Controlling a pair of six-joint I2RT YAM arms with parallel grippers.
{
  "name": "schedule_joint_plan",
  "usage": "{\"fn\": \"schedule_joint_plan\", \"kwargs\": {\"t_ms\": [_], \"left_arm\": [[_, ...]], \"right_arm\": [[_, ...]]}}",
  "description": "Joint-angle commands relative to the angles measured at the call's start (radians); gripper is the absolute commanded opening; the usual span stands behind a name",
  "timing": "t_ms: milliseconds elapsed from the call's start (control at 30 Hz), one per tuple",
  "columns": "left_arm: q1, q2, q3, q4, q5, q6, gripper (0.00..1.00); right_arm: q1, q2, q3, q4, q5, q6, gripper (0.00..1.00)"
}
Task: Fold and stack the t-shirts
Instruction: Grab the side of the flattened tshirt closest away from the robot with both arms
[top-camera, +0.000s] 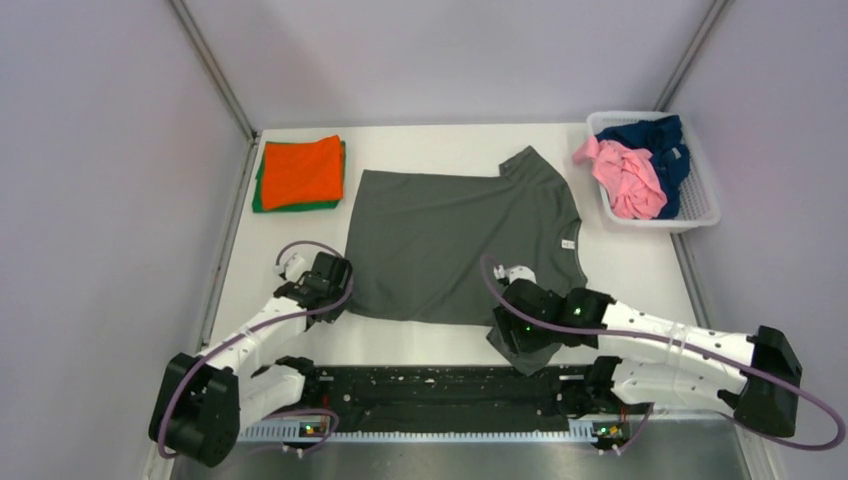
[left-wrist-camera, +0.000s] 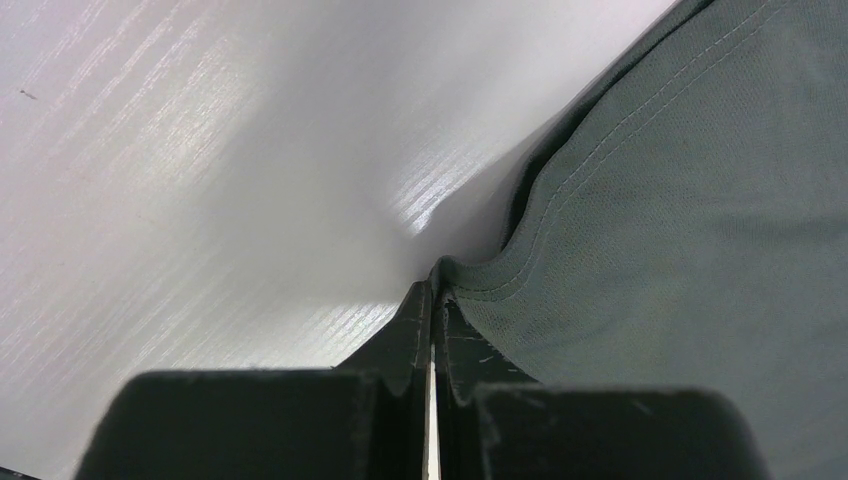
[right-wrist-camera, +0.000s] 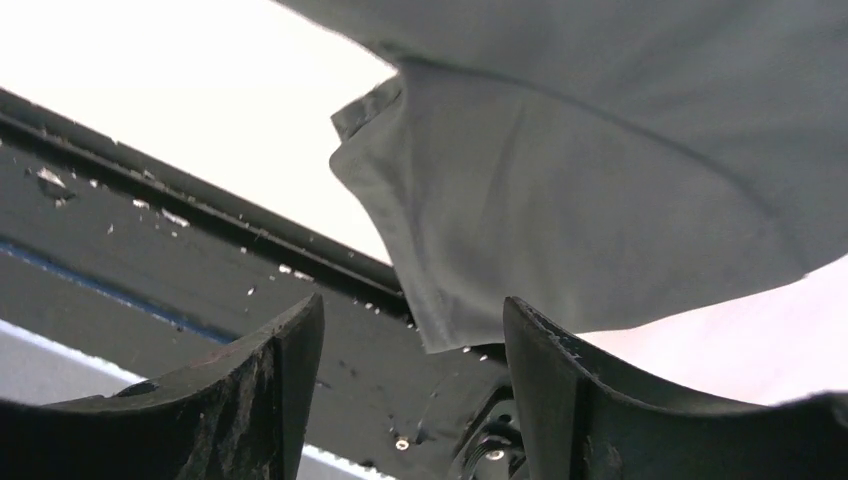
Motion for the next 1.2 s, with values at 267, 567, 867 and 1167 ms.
{"fn": "schedule_joint_plan", "kwargs": {"t_ms": [267,567,867,1167], "left_arm": [[-0.002,-0.038,-0.011,-0.026,-0.023,0.008,0.00],[-0.003,-0.098,-0.013,-0.089,-0.012,-0.007,0.00],[-0.006,-0.331,-0.022,-0.284,-0.015,-0.037,0.00],[-0.007,-0.289,0.030,-0.106,0.007,0.021,0.00]], "right_arm": [[0.052,0.214,-0.099,0.164,-0.051,0.105,0.59],[0.055,0.215,-0.115,0.046,0.070,0.282,0.00],[0.058,-0.066,-0.085,-0.156,-0.049,0.284,0.00],[-0.014,0.002,0.146,-0.113,0.352,0.206,0.00]]}}
